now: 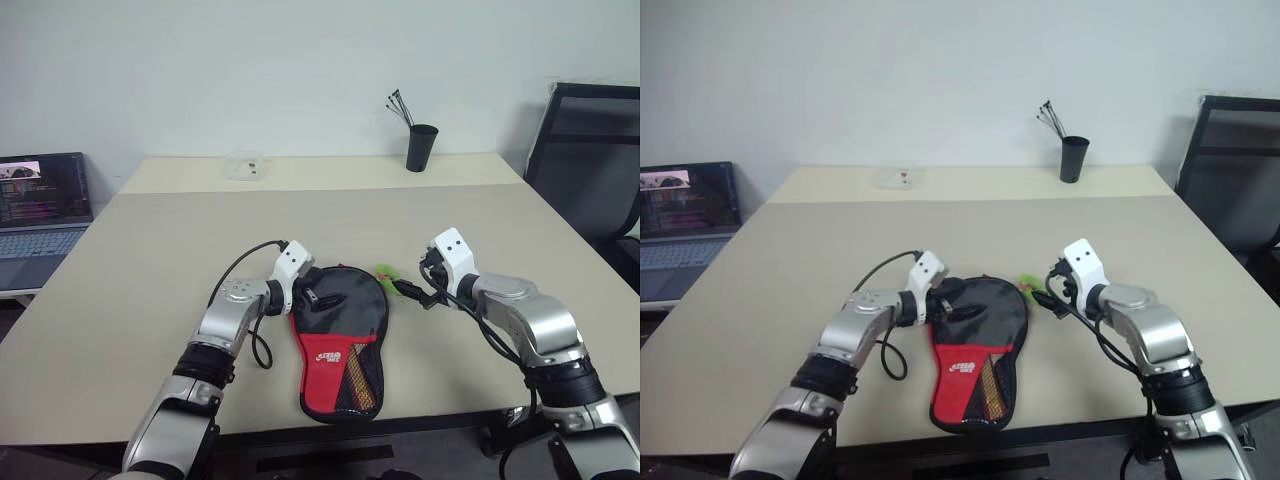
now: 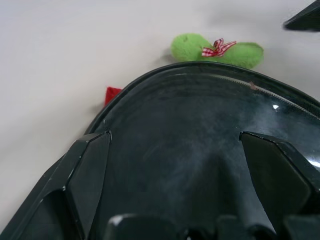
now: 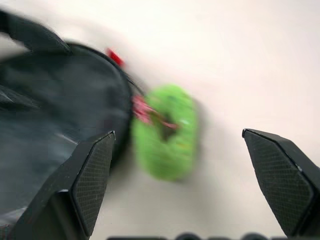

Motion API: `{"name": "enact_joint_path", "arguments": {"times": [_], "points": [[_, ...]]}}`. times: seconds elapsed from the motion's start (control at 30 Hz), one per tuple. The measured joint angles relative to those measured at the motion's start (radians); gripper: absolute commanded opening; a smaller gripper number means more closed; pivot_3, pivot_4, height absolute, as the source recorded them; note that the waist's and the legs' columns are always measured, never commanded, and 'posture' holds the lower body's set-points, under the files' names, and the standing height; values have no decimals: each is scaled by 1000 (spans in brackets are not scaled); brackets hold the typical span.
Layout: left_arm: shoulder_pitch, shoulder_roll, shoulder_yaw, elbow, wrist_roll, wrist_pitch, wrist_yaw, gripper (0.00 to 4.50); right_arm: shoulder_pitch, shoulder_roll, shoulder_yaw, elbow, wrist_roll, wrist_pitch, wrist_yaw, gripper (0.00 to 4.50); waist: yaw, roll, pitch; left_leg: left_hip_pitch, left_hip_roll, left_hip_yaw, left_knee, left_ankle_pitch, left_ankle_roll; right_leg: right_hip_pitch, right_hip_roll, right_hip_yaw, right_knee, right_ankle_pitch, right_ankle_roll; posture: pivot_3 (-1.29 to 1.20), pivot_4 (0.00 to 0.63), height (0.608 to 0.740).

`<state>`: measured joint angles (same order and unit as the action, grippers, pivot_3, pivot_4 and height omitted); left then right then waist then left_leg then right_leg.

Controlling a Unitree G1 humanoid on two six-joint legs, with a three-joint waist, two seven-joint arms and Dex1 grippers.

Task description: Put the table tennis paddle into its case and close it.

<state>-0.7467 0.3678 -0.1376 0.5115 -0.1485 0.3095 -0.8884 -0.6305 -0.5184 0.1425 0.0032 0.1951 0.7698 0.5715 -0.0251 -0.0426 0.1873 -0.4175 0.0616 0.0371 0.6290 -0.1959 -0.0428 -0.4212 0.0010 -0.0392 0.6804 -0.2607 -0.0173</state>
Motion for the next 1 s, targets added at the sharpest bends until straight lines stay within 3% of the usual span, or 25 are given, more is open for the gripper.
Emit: {"name": "enact_joint_path", "arguments": {"times": [0.13, 0.33, 0.77, 0.87, 1.0], "points": [[-15, -20, -4, 22, 12, -18, -7, 4489, -7, -54, 74, 81, -80, -142, 71, 4500, -1, 0, 0, 0, 0, 0, 0, 0, 0, 0, 0, 0, 0, 0, 0, 0, 150, 740], [-15, -37, -12, 30, 18, -20, -19, 4489, -7, -44, 118, 115, -128, -227, 125, 4500, -4, 0, 0, 1, 1, 0, 0, 0, 0, 0, 1, 0, 1, 0, 0, 0, 150, 740], [-105, -98, -56, 212, 92, -135, -64, 4489, -31, 40, 154, 259, -259, -377, 72, 4500, -1, 0, 0, 1, 0, 0, 0, 0, 0, 0, 1, 0, 1, 0, 0, 0, 150, 740], [-125, -108, -63, 250, 105, -158, -68, 4500, -31, 50, 154, 269, -279, -392, 59, 3910, -1, 0, 0, 1, 0, 0, 0, 0, 0, 1, 1, 0, 1, 0, 0, 0, 150, 740], [-158, -124, -70, 316, 123, -197, -86, 4500, -33, 66, 153, 279, -294, -393, 45, 2529, -1, 0, 0, 1, 0, 0, 1, 0, 0, 1, 1, 0, 1, 0, 0, 0, 150, 740]]}}
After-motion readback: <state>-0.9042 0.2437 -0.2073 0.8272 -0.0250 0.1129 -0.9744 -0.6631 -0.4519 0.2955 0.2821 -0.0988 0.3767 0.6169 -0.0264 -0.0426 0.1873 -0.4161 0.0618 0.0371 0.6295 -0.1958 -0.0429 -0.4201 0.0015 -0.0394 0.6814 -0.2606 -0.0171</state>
